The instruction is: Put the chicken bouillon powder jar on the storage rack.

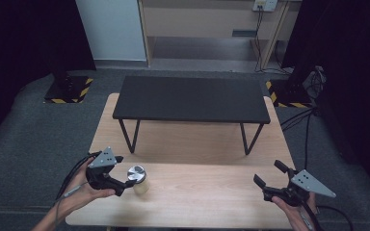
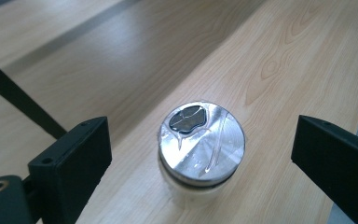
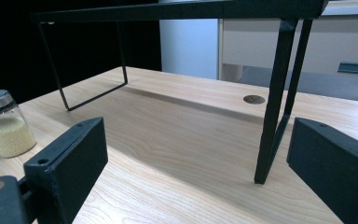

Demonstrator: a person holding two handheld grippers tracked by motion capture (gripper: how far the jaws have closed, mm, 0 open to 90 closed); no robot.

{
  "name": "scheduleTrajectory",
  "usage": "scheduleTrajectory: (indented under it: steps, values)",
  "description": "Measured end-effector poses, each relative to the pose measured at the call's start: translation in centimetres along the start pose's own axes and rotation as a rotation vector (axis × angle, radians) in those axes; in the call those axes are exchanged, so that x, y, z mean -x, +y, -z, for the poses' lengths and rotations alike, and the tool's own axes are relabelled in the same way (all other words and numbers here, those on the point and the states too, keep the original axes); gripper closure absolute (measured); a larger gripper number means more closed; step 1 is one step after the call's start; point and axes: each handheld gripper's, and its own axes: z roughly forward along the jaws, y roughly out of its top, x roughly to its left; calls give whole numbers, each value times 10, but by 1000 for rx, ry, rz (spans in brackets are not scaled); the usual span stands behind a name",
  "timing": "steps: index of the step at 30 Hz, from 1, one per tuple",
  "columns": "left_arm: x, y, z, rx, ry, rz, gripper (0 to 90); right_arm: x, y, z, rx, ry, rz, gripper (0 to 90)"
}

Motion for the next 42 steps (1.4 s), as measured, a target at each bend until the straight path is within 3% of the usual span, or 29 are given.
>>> scheduleTrajectory:
  steps: [6, 11, 13, 14, 15, 16, 18, 19, 23, 28, 33, 37, 42]
  values:
    - [-4, -10, -22, -4, -18, 17, 56, 0, 0, 0, 0, -1, 0, 52]
    - [-4, -15, -36, -5, -22, -10, 91, 0, -1, 0, -2, -2, -1, 52]
    - [-5, -16, -38, -6, -25, -13, 137, 0, -1, 0, -1, -2, 0, 52]
    - [-4, -18, -41, -9, -22, -35, 164, 1, -1, 0, -1, -2, 0, 52]
    - [-4, -18, -41, -9, -22, -35, 229, 1, -1, 0, -1, -2, 0, 52]
    - [-5, -21, -42, -7, -20, -61, 301, 1, -1, 0, -2, -4, -1, 52]
    - [-4, -23, -43, 0, -19, -60, 309, 1, -1, 0, -1, -4, -1, 52]
    - [-2, -23, -42, 2, -10, -77, 313, 1, -1, 0, -1, -4, 0, 52]
    - [-1, -23, -40, 30, -3, -72, 342, 1, -1, 0, -2, -4, 0, 52]
    - [-2, -19, -40, 10, -5, -84, 343, 1, -1, 1, 4, -4, 2, 52]
    - [1, -14, -36, 21, -13, -86, 344, 1, -1, 1, 3, -6, 0, 52]
    - [5, 0, -24, 47, -29, -75, 344, 1, -1, 1, 4, -4, 2, 52]
    - [12, 33, 2, 71, -42, -104, 344, 1, -1, 1, 8, -5, 1, 52]
